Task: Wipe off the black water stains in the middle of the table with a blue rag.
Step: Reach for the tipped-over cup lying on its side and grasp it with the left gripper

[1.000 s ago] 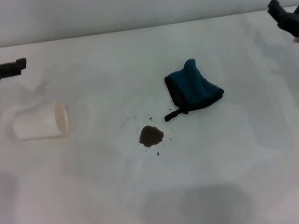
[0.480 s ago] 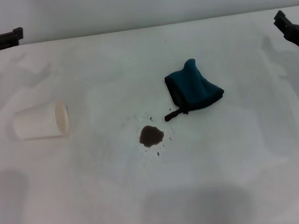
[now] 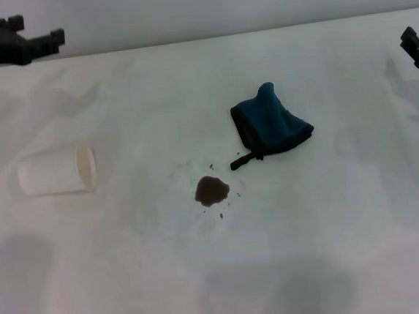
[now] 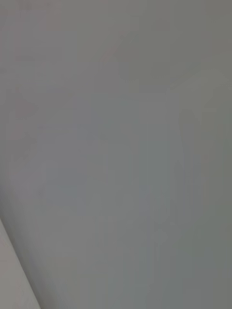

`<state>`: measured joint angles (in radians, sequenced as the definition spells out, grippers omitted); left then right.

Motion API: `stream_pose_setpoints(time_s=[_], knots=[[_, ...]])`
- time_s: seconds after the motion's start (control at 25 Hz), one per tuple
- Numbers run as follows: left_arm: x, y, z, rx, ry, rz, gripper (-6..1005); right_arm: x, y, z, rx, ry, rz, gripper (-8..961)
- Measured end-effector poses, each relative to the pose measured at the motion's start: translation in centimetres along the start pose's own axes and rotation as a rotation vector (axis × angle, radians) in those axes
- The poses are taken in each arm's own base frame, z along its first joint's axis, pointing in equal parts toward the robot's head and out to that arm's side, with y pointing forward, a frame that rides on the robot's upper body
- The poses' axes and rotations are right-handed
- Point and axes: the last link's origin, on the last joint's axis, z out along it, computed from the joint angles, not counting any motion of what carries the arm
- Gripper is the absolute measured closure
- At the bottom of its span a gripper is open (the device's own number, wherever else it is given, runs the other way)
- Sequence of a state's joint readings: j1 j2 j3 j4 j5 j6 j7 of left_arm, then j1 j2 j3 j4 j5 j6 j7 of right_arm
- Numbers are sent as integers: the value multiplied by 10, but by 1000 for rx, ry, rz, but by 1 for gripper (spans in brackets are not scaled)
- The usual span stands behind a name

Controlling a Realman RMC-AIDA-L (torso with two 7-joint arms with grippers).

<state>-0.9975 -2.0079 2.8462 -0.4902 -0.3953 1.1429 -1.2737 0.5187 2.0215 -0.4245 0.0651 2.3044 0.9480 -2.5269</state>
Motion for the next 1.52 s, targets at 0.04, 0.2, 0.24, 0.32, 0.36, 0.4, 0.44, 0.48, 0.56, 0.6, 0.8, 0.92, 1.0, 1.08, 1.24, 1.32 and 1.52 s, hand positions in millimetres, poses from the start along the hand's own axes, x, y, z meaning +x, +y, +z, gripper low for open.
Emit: stream_pose_setpoints(time_s=[0.04,0.2,0.24,0.32,0.36,0.4,0.44,0.48,0.56,0.6,0.8,0.92,1.0,1.08,1.24,1.32,1.52], knots=[[3,-1,0,6,19,-13,137,-1,-1,-2,-2,-12,4,116],[18,-2,3,-2,36,-45,137,-1,-7,-12,3,-43,21,116],[22,-4,3,-3,25,-60,137,0,-8,-12,2,-41,20,116],[27,-9,1,-13,-21,-76,137,1,-7,-13,-1,-32,17,116],[27,-9,0,-22,-43,-70,138,2,-8,-13,3,-27,19,117],[28,-10,-2,-35,-71,-56,138,4,-8,-13,9,-20,22,117],[28,-10,-3,-48,-93,-40,138,6,-8,-14,14,-13,26,117],[28,-10,-5,-66,-120,-18,138,7,-7,-13,17,-6,30,117],[27,-11,-10,-97,-171,30,138,11,-3,-12,11,9,38,117],[26,-10,-12,-120,-202,68,138,12,0,-11,7,16,41,117],[26,-9,-27,-220,-284,288,138,21,8,-8,3,68,38,117],[32,-18,-42,-230,-294,354,137,27,10,-6,17,109,41,117],[35,-16,-51,-295,-316,422,137,29,10,-5,22,122,42,117],[37,-13,-59,-367,-339,488,137,30,11,-5,20,124,43,117],[41,-8,-66,-441,-398,558,138,31,13,-5,12,130,43,118],[41,-3,-64,-489,-456,590,138,31,14,-5,9,130,42,118],[42,15,-52,-560,-530,632,138,31,14,-4,8,130,42,118]])
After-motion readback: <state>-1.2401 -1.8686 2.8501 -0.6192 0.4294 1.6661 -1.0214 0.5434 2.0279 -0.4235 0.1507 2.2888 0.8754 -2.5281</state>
